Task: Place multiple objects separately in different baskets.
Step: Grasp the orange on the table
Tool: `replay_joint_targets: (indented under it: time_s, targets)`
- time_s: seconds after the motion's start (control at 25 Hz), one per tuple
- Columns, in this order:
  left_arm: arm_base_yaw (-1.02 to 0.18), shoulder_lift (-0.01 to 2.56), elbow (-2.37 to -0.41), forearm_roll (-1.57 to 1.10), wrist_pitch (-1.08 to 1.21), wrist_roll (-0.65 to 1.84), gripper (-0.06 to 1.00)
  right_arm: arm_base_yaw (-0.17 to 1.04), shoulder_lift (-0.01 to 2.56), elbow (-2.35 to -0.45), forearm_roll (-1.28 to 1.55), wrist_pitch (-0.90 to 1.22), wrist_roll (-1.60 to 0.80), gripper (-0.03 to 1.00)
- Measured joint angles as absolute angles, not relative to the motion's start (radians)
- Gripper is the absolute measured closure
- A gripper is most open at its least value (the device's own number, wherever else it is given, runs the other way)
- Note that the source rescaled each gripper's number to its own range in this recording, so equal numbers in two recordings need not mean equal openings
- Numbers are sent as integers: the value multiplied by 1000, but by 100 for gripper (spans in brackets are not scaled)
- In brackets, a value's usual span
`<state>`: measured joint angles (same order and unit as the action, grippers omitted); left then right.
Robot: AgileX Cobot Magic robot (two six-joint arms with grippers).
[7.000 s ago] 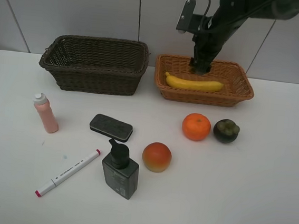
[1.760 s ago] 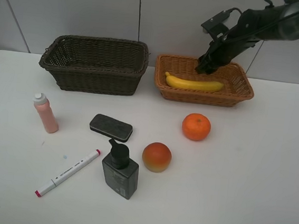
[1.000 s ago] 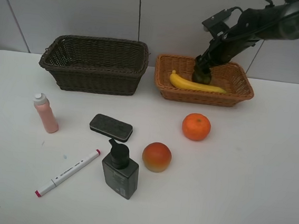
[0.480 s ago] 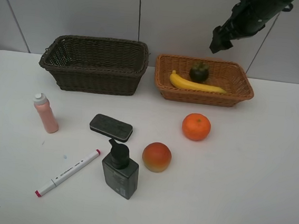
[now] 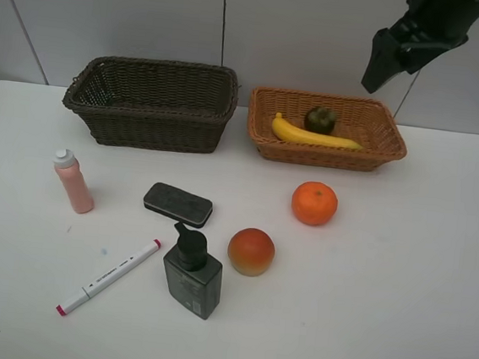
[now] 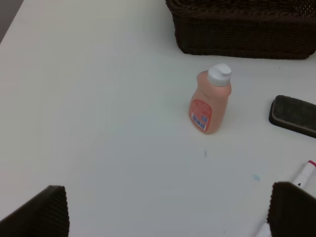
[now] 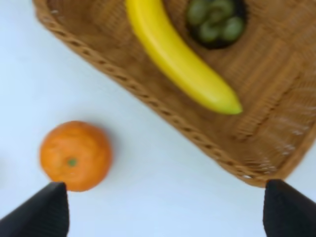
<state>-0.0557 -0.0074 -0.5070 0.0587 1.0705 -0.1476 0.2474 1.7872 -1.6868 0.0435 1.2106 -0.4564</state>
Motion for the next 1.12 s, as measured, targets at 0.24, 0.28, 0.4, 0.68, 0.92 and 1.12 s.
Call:
replay_joint_targets:
  time_s: [0.24,0.28,0.4,0.68,0.92,1.12]
  targets:
    - [-56,-7,-507,59,1071,-148,-6,265,1784,-1518,99,1210,-455,-3]
    - [-56,-7,-507,59,1071,-148,-6,274,1784,-1485,99,1199,-455,-3]
    - [-56,-7,-507,59,1071,-148,-6,292,1784,-1367,104,1093,-455,-3]
    - [-56,-7,-507,59,1071,-148,-6,346,1822,-1221,107,863,-455,-3]
    - [-56,-7,-507,59,1071,-148,-6,376,1909,-1216,115,794,-455,-3]
    - [-56,-7,-507,59,1071,-148,-6,376,1960,-1216,126,757,-454,-3]
